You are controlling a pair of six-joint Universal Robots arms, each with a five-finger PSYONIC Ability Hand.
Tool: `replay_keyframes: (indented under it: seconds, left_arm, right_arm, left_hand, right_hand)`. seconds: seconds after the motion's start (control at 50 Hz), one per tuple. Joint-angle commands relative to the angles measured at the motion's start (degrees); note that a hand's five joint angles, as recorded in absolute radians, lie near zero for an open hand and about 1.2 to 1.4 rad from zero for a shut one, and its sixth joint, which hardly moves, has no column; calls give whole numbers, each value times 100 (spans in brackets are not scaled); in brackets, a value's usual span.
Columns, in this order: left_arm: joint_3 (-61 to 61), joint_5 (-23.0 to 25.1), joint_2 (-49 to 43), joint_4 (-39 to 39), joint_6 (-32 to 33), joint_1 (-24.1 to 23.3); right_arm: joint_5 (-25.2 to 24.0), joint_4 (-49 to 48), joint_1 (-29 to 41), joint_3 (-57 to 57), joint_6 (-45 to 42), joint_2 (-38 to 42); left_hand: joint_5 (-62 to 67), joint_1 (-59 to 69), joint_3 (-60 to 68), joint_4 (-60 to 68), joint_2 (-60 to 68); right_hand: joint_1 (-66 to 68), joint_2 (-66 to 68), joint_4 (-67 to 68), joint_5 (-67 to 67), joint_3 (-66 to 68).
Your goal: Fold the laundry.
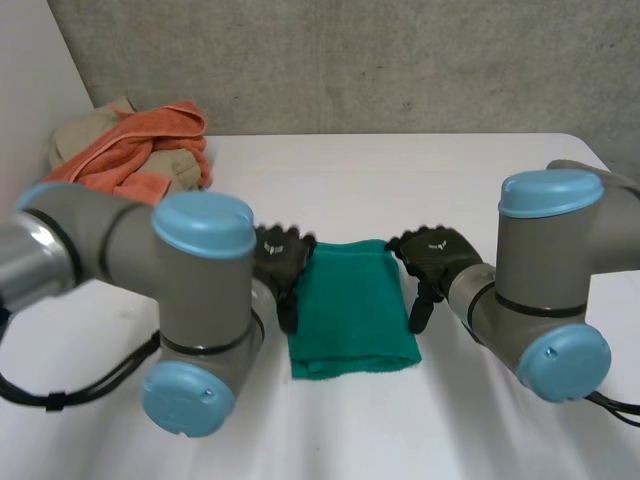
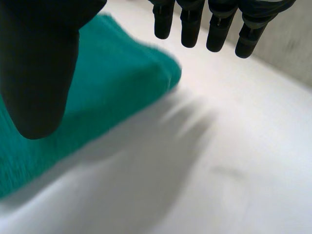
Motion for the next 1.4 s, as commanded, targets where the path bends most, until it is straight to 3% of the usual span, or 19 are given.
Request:
replay_keyframes:
  seconds: [0.02, 0.1, 0.16, 0.18, 0.26, 0.34, 0.56, 0.7, 0.84, 0.88, 1.06, 1.2, 1.34, 1.4]
  left_arm:
    - [107, 862, 880, 422, -12, 162]
    - [133, 1696, 1205, 484, -21, 444]
    - [133, 2706, 1346, 432, -12, 549]
    - [90, 3257, 1372, 380, -21, 558]
    - [37, 4366, 1390, 160, -47, 611]
    - [-42, 4826, 1399, -139, 14, 681]
    - [-78, 4836, 1399, -184, 5, 673]
    - [-52, 4836, 1399, -175, 5, 690]
    - [1, 4836, 1469, -175, -12, 752]
    - [19, 4836, 1530, -166, -38, 778]
    - [335, 4827, 1610, -166, -74, 831]
    - [625, 4757, 1768, -122, -109, 892]
    - [713, 4651, 1794, 53, -372, 884]
    - [661, 4642, 1786, 150, -477, 884]
  right_arm:
    - [177, -799, 718, 829, -641, -907]
    - [212, -1247, 1052, 1514, -853, -961]
    - [247, -1685, 1263, 1980, -879, -891]
    - [265, -1836, 1316, 2086, -888, -873]
    - [344, -2653, 1422, 2430, -879, -697]
    - [362, -3129, 1396, 2500, -897, -443]
    - [370, -3551, 1360, 2123, -1160, 138]
    - [370, -3744, 1360, 1921, -1345, 243]
    - [353, -3780, 1115, 1552, -1354, 358]
    - [344, -3780, 1027, 1385, -1336, 332]
    - [300, -3736, 333, 541, -1301, 139]
    - [195, -3780, -756, -372, -1284, -178]
    - [-209, -3999, -2163, -1261, -1240, 6]
    - [-586, -4306, -2664, -1498, -1240, 488]
  left_hand:
    - [-281, -116, -238, -172, -200]
    - [-281, -116, -238, -172, -200]
    - [-281, -116, -238, -172, -200]
    - [-281, -116, -238, -172, -200]
    - [-281, -116, -238, -172, -200]
    - [-276, -111, -234, -168, -196]
    - [-281, -116, -238, -172, -200]
    - [-281, -116, -238, -172, -200]
    - [-281, -116, -238, -172, -200]
    - [-281, -116, -238, -172, -200]
    - [-276, -111, -234, -168, -196]
    - [-276, -111, -234, -168, -196]
    - [-259, -94, -217, -151, -179]
    - [-259, -94, -217, -151, -179]
  right_hand:
    - [-273, -224, -236, -270, -219]
    - [-273, -224, -236, -270, -219]
    - [-273, -224, -236, -270, -219]
    - [-273, -224, -236, -270, -219]
    - [-273, -224, -236, -270, -219]
    - [-273, -224, -236, -270, -219]
    - [-273, -224, -236, -270, -219]
    - [557, 607, 594, 560, 611]
    - [4761, 4811, 4798, 4764, 4815]
    - [6721, 6770, 6757, 6724, 6775]
    - [6727, 6776, 6764, 6730, 6781]
    - [6727, 6776, 6764, 6730, 6781]
    - [6727, 6776, 6764, 6730, 6781]
    - [6727, 6776, 6764, 6730, 6781]
